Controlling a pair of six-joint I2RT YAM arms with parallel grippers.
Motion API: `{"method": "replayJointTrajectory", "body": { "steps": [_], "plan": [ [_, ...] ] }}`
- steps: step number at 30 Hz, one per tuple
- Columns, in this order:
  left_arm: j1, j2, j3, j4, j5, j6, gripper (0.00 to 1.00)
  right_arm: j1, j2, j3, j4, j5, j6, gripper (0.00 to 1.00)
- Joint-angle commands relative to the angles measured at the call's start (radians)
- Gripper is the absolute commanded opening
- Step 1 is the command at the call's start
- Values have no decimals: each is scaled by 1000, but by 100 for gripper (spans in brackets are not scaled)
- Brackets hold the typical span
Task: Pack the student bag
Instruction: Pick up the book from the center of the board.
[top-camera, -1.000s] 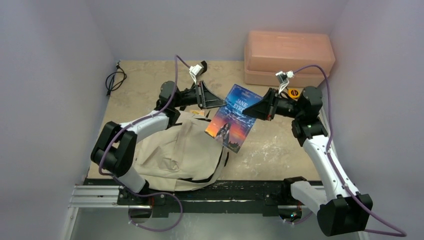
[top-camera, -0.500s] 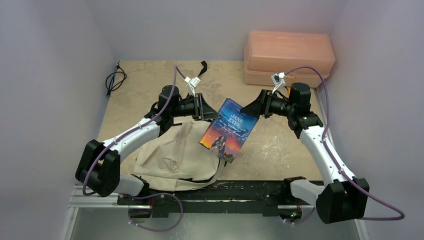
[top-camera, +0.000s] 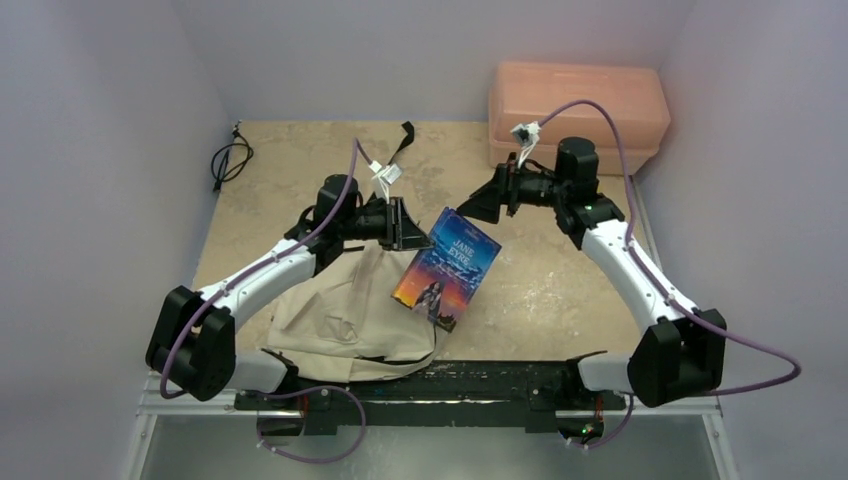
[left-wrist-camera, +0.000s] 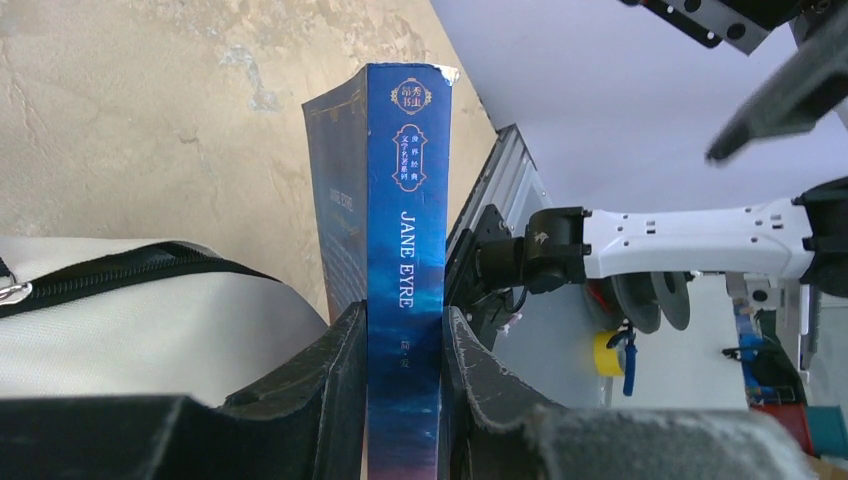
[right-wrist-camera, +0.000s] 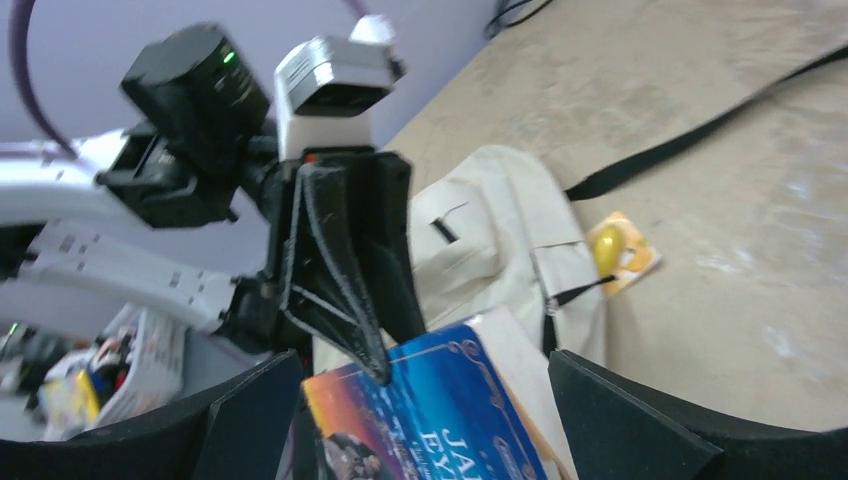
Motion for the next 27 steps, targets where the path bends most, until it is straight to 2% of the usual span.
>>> {"method": "replayJointTrajectory", "body": {
  "steps": [1, 5, 8, 11, 14, 18, 24, 27],
  "plan": [
    [3, -59, 56, 11, 134, 96, 0, 64, 53, 41, 118, -176, -112, 99],
    [3, -55, 86, -40, 187, 182, 0, 64, 114, 98, 25, -268, -245, 99],
    [3, -53, 126, -159, 196, 280, 0, 66, 170, 142, -65, -359, -306, 99],
    [3, -48, 159, -245, 181, 353, 0, 77, 197, 144, -131, -366, -347, 99],
    [3, -50, 169, -260, 168, 379, 0, 95, 218, 111, -59, -335, -241, 99],
    [3, -57, 165, -260, 150, 393, 0, 110, 212, 66, -41, -346, -208, 96],
    [3, -65, 171, -316, 130, 426, 0, 111, 214, 58, -169, -353, -274, 72],
    [3, -93, 167, -354, 111, 460, 0, 111, 207, 30, -165, -369, -274, 60]
  ]
}}
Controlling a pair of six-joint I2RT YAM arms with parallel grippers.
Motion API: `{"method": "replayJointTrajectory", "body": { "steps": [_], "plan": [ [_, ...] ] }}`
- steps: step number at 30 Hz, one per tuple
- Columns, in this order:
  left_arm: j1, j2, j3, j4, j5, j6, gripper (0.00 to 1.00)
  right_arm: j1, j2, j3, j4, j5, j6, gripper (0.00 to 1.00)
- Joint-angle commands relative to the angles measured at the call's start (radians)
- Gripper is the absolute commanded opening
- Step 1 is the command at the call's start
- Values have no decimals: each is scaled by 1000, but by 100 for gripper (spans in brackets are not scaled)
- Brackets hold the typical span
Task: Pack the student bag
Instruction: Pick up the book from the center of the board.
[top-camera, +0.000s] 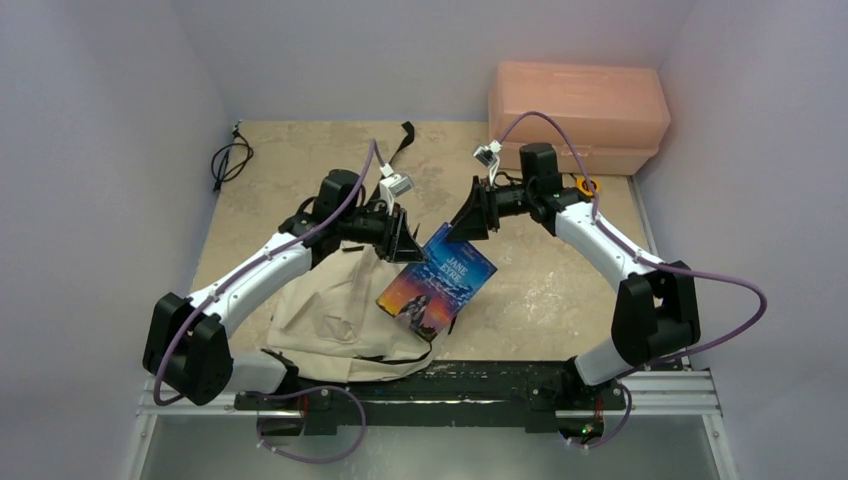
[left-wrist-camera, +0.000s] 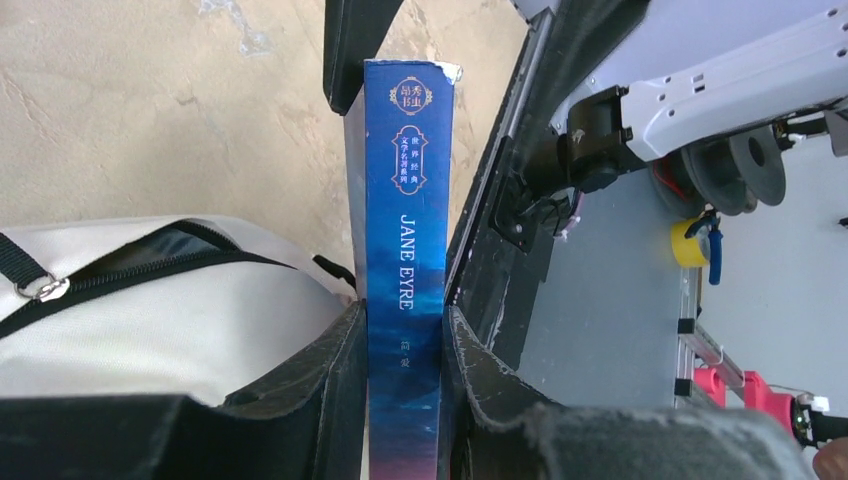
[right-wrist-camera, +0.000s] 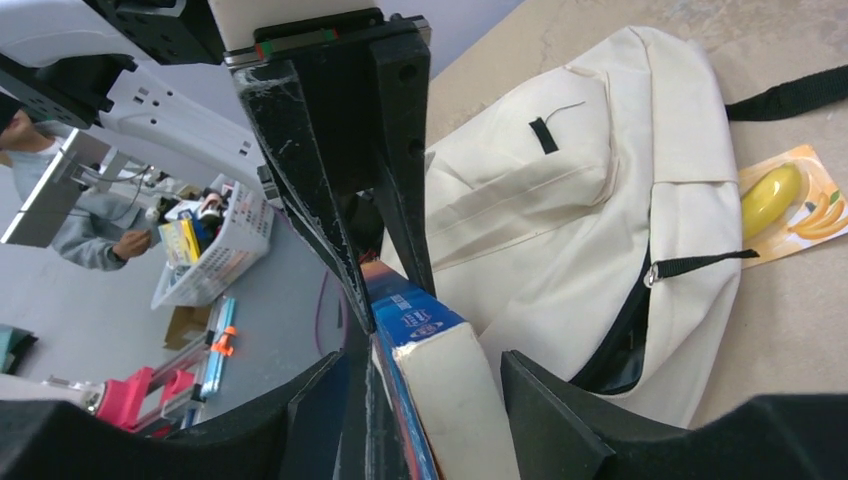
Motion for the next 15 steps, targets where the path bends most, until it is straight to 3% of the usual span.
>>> {"method": "replayJointTrajectory", "body": {
  "steps": [1, 9, 12, 15],
  "plan": [
    [5, -88, 57, -27, 16, 68, 0, 2, -28, -38, -30, -68, -21, 58],
    [5, -80, 65, -5, 6, 41, 0, 27, -55, -50, -6, -107, -9, 58],
    [5, -82, 72, 0, -11, 34, 0, 31, -57, -59, -14, -123, -22, 48],
    [5, -79, 84, -6, -30, 34, 0, 40, -49, -65, -13, -119, -22, 30]
  ]
}}
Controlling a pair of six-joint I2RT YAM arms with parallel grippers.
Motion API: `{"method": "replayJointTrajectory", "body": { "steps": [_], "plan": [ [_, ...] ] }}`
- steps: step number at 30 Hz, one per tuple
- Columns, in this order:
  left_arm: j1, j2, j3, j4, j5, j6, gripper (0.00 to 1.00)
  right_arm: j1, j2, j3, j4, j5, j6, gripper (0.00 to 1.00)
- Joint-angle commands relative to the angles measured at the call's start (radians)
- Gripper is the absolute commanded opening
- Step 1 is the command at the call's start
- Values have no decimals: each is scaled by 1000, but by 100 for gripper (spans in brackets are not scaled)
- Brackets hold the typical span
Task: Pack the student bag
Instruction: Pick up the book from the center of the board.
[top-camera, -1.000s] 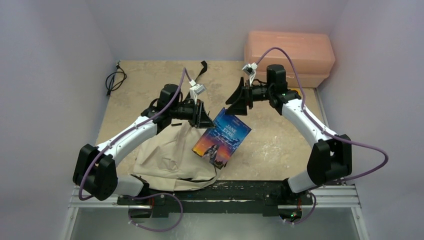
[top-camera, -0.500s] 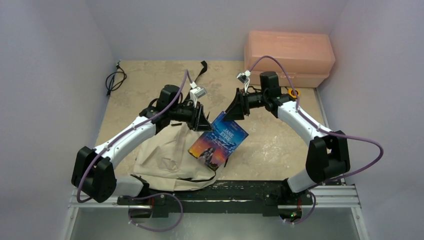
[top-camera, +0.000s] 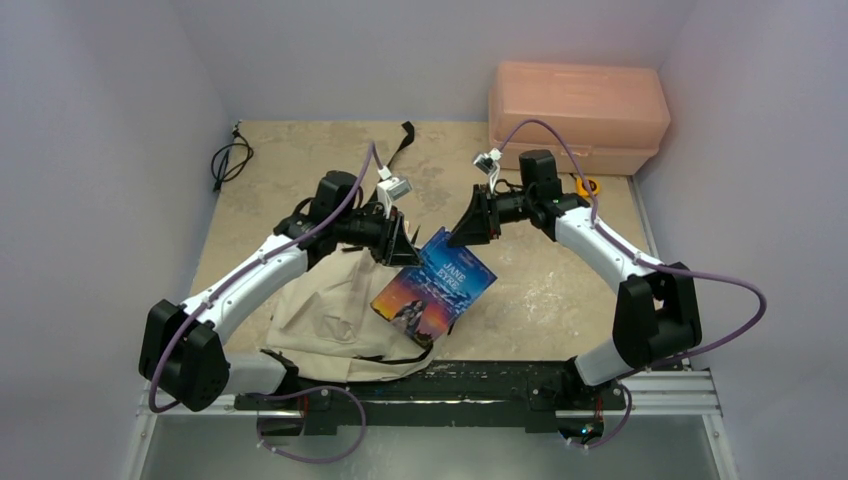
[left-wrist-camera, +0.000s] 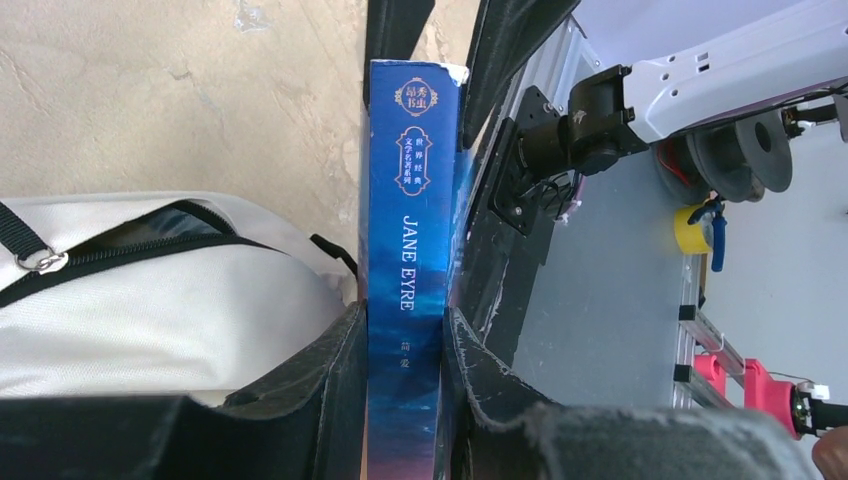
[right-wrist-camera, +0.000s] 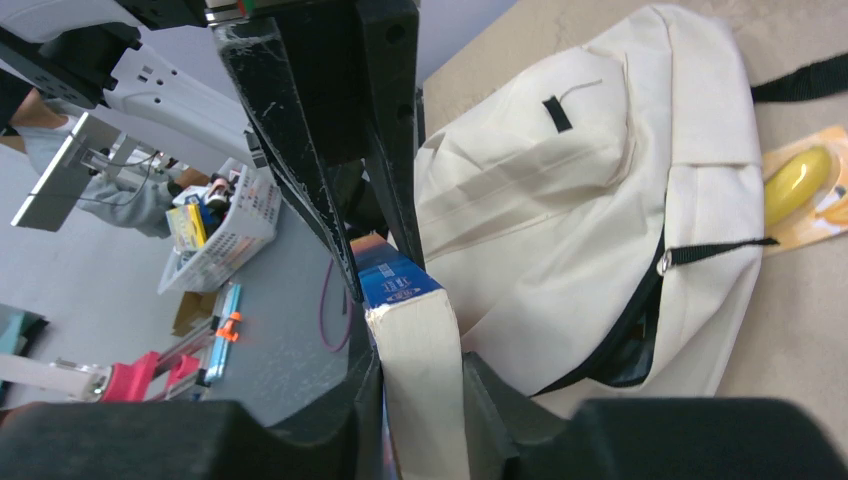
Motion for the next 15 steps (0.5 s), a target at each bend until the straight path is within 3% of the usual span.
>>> {"method": "replayJointTrajectory", "body": {
  "steps": [1, 5, 10, 15],
  "plan": [
    [6, -35, 81, 83, -34, -11, 0, 37, -34, -7, -17, -99, -2, 24],
    [6, -32, 94, 63, -91, -16, 0, 38, -46, 2, -16, -77, 14, 0],
    [25, 20, 196, -160, -168, -25, 4, 38, -119, -62, 145, 135, 235, 0],
    [76, -30, 172, -194, -239, -110, 53, 31, -138, -103, 297, 229, 508, 0]
  ]
}}
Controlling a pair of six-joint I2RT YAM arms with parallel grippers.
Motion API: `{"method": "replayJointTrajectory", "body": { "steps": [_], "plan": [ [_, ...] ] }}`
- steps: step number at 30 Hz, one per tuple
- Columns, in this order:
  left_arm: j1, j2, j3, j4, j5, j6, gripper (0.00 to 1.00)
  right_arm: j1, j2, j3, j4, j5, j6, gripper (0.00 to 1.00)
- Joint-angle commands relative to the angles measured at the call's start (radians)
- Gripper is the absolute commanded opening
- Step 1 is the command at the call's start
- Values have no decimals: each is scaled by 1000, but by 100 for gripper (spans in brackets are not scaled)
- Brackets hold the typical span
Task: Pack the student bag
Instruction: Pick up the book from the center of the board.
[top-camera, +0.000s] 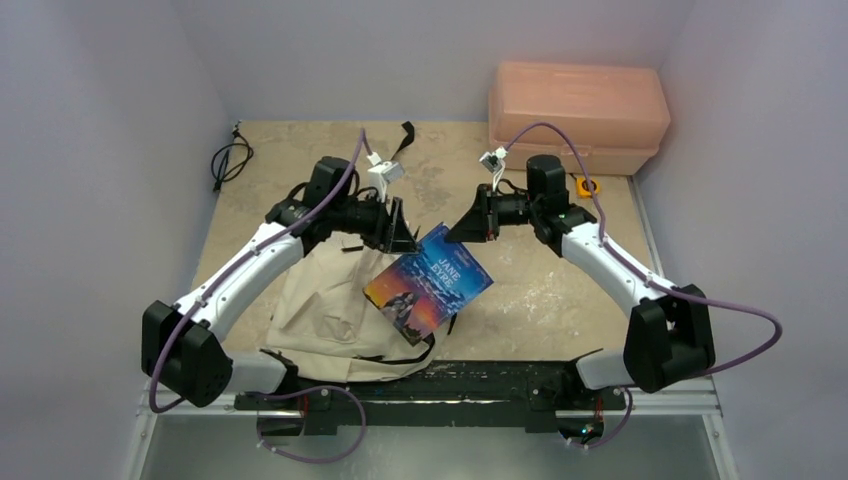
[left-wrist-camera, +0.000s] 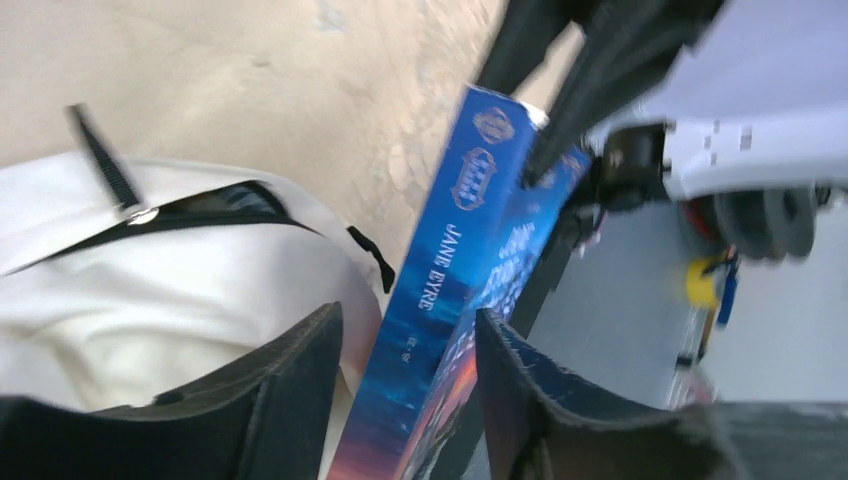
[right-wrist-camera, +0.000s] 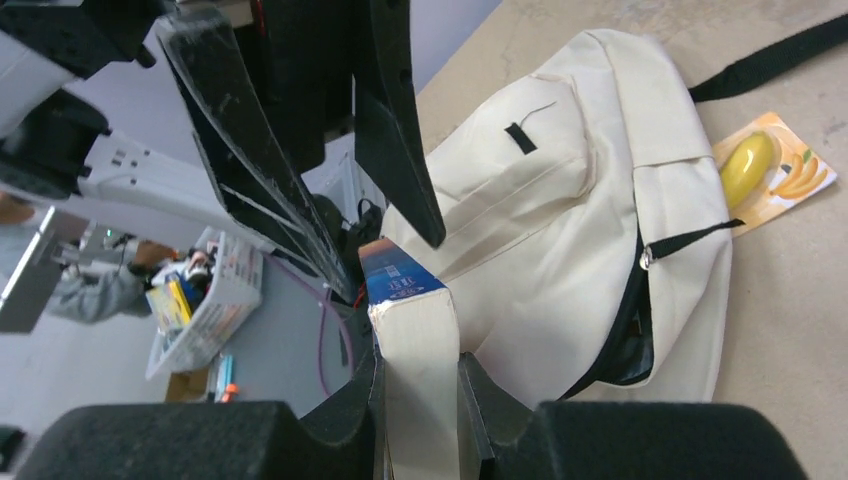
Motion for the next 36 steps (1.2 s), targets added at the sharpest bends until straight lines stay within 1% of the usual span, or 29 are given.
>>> {"method": "replayJointTrajectory", "body": {
  "steps": [1, 2, 3, 4, 5, 7, 8, 10, 11, 12, 15, 18, 19, 23, 25, 28, 31, 34, 35, 36],
  "plan": [
    [80, -101, 17, 29, -153, -121, 60, 16, -30, -22, 157, 89, 304, 0],
    [93, -120, 5, 36, -170, -136, 69, 16, -31, -25, 173, 88, 327, 0],
    [107, -158, -4, 33, -189, -148, 77, 15, -31, -25, 186, 88, 345, 0],
    [123, -256, -11, 24, -207, -160, 82, 15, -27, -24, 212, 77, 362, 0],
    [140, -218, -22, 16, -233, -180, 89, 13, -27, -27, 236, 71, 388, 0],
    [176, -263, -55, 7, -274, -218, 94, 8, -28, -34, 287, 61, 434, 0],
    [196, -292, -76, 11, -284, -239, 94, 4, -29, -39, 307, 62, 457, 0],
    [231, -348, -133, 27, -298, -291, 94, -6, -30, -48, 344, 66, 504, 0],
    [245, -375, -165, 47, -294, -321, 92, -12, -31, -60, 383, 65, 547, 0],
    [257, -397, -203, 74, -273, -353, 90, -23, -31, -88, 441, 64, 626, 0],
    [264, -451, -284, 149, -226, -433, 88, -51, -22, -162, 662, 61, 854, 0],
    [264, -491, -343, 220, -198, -490, 91, -68, 1, -211, 885, 65, 1050, 0],
    [264, -502, -359, 253, -191, -507, 93, -70, 8, -217, 942, 68, 1092, 0],
    [264, -520, -403, 343, -152, -556, 95, -70, 23, -231, 1062, 81, 1208, 0],
    [264, -524, -423, 380, -133, -569, 96, -70, 26, -237, 1101, 92, 1248, 0],
    [264, -535, -476, 477, -87, -616, 95, -70, 31, -250, 1150, 113, 1298, 0],
    [262, -542, -535, 644, -20, -698, 91, -70, 44, -273, 1234, 146, 1369, 0],
    [262, -529, -583, 778, 30, -779, 85, -71, 64, -297, 1325, 184, 1443, 0],
    [260, -519, -592, 810, 43, -800, 80, -70, 68, -306, 1340, 198, 1456, 0],
    [257, -506, -597, 835, 56, -816, 73, -70, 69, -318, 1344, 213, 1467, 0]
  ]
}}
